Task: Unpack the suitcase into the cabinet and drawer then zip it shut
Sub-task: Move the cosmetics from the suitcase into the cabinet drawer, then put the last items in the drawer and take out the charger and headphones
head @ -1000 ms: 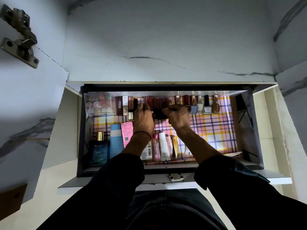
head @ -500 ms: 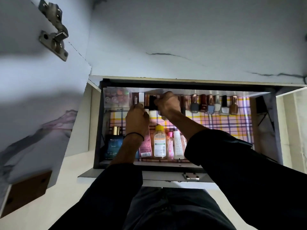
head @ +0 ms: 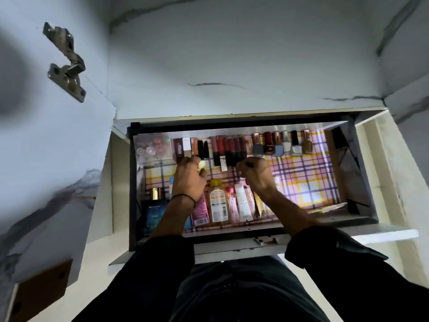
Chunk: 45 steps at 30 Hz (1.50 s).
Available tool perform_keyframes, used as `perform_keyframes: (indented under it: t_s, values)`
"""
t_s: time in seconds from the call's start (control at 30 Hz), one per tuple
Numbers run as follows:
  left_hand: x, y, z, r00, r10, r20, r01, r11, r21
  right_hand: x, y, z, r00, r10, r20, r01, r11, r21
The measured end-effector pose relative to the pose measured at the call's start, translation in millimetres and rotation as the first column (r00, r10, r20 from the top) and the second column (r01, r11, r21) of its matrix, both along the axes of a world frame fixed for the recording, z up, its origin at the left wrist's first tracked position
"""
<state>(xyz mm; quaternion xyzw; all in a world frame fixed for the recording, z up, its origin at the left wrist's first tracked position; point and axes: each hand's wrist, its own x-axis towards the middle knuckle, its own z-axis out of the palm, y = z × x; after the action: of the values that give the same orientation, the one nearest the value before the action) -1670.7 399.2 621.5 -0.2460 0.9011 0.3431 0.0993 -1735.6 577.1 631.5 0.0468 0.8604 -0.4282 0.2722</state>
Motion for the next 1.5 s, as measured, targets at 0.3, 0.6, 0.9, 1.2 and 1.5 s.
perform_keyframes:
  t_s: [0.3, 0.6, 0.9, 1.2, 1.5]
  values:
    - [10.5, 40.2, 16.3, 0.965, -0.254, -0.065, 0.259, 0.963, 0.077, 38.8, 46.6, 16.3, 0.997, -0.039, -0.067, 0.043, 0.998, 0.049]
    - [35.8, 64.1, 44.6, 0.974, -0.213, -0.082, 0.221, 0.969, 0.107, 51.1, 54.3, 26.5, 0.978, 0.167, -0.121, -0.167, 0.986, 0.007]
    - [109.4, 111.1, 68.4, 0.92, 0.151, -0.363, -0.156, 0.988, 0.015, 71.1, 70.5, 49.4, 0.919, 0.294, -0.262, -0.332, 0.937, -0.113]
    - [295.0, 119.6, 91.1, 0.627, 0.499, -0.598, -0.558, 0.823, 0.102, 227.3, 15.4, 90.3, 0.781, 0.484, -0.394, -0.609, 0.73, -0.309]
    - [688.2, 175.0, 77.8, 0.058, 0.89, -0.452, -0.927, 0.215, 0.306, 594.7, -35.1, 85.7, 0.317, 0.9, -0.3, -0.902, 0.188, -0.389]
